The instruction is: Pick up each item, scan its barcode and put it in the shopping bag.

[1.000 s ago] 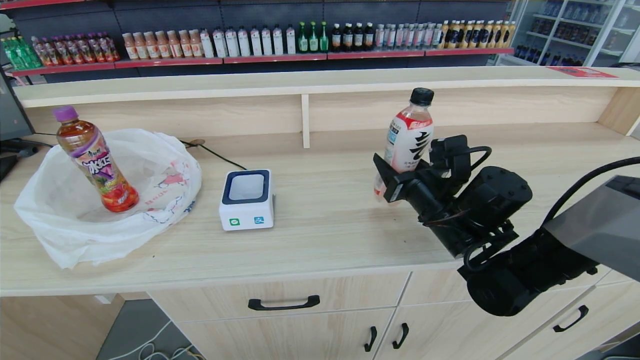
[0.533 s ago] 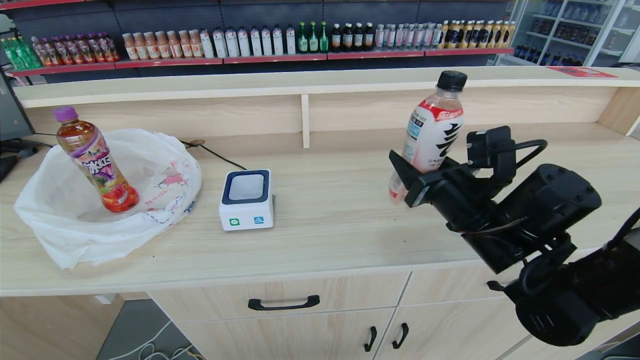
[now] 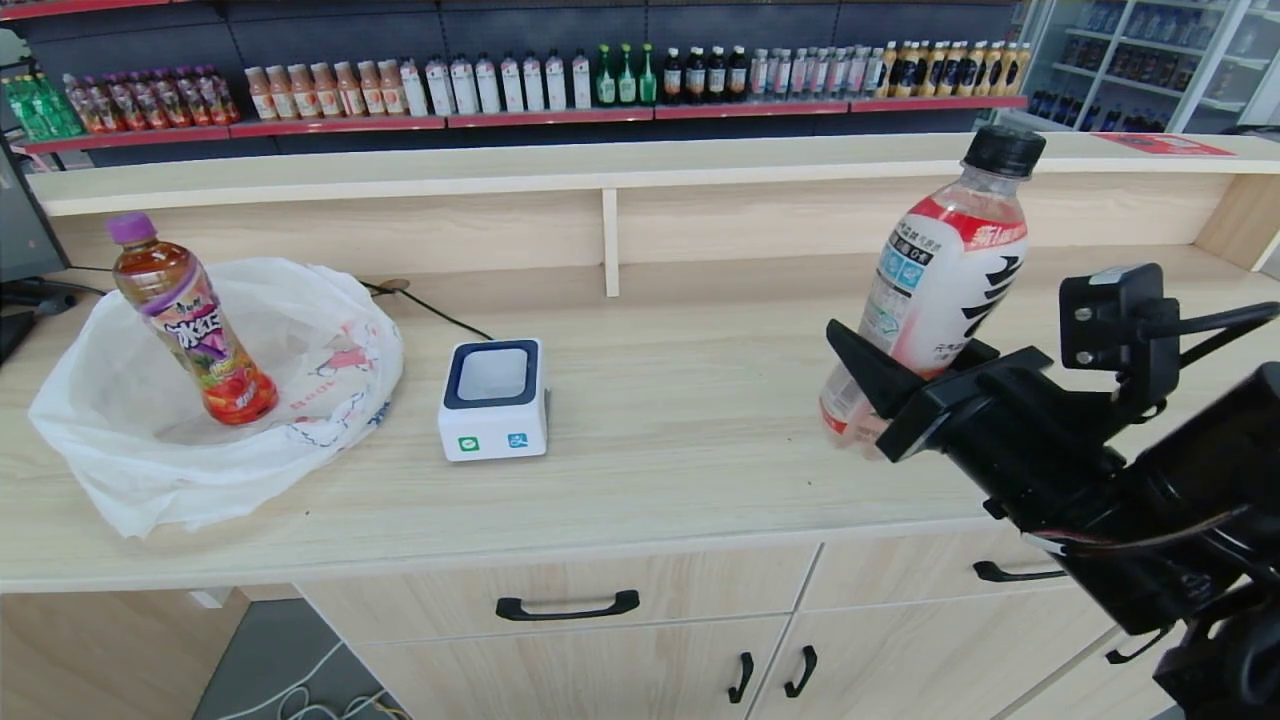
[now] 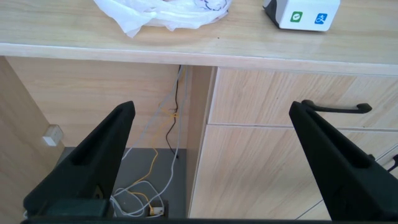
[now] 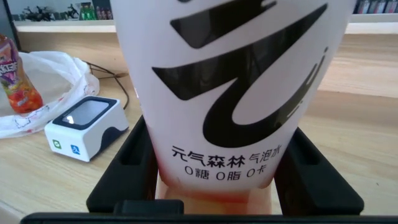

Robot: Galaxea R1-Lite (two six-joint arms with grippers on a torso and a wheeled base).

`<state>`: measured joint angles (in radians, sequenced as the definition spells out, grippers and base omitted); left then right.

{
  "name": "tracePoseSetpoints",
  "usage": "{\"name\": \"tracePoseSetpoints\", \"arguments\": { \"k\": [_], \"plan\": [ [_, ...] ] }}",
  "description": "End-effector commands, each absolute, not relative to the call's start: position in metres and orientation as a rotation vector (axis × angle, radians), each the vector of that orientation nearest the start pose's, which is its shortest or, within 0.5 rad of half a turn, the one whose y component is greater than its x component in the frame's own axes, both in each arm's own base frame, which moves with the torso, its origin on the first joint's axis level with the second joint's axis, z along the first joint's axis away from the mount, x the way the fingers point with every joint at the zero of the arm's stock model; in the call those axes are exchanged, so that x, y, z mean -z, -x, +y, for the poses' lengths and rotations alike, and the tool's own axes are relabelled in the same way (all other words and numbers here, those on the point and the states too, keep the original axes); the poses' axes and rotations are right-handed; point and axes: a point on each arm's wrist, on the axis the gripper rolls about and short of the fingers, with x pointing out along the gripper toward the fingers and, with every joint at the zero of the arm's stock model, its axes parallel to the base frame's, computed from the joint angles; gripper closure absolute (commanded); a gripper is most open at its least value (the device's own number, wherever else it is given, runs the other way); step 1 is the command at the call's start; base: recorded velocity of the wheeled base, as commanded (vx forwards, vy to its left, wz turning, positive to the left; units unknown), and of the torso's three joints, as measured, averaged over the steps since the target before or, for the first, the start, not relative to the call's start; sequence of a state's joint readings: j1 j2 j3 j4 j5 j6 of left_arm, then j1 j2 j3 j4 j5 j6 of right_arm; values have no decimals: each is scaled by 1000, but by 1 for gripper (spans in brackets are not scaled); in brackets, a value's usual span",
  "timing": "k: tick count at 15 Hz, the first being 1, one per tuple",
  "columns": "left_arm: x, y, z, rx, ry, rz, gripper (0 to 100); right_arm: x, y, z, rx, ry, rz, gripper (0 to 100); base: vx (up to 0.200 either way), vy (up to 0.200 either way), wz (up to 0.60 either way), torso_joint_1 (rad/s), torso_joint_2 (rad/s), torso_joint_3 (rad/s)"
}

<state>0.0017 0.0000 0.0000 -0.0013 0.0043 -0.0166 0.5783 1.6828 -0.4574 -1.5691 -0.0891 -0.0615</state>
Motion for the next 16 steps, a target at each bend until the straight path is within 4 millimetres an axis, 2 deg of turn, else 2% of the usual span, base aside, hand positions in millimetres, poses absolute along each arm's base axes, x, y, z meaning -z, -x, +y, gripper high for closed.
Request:
{"name": "tracePoseSetpoints", "arguments": {
  "k": [1, 10, 13, 14, 16],
  "plan": [
    [-76, 23, 0, -6, 17, -2, 0, -200, -209, 136, -482, -61, -363, 100, 0, 0, 0, 0, 0, 0],
    [-76, 23, 0, -6, 17, -2, 0, -199, -173, 114, -489, -72, -356, 100, 0, 0, 0, 0, 0, 0],
    [-76, 23, 0, -6, 17, -2, 0, -192, -155, 125, -605, -145, -308, 100, 0, 0, 0, 0, 0, 0],
    [-76, 23, 0, -6, 17, -2, 0, -193, -153, 128, -629, -176, -303, 100, 0, 0, 0, 0, 0, 0],
    [-76, 23, 0, -6, 17, -2, 0, -201, -153, 132, -790, -249, -308, 100, 0, 0, 0, 0, 0, 0]
  ]
}}
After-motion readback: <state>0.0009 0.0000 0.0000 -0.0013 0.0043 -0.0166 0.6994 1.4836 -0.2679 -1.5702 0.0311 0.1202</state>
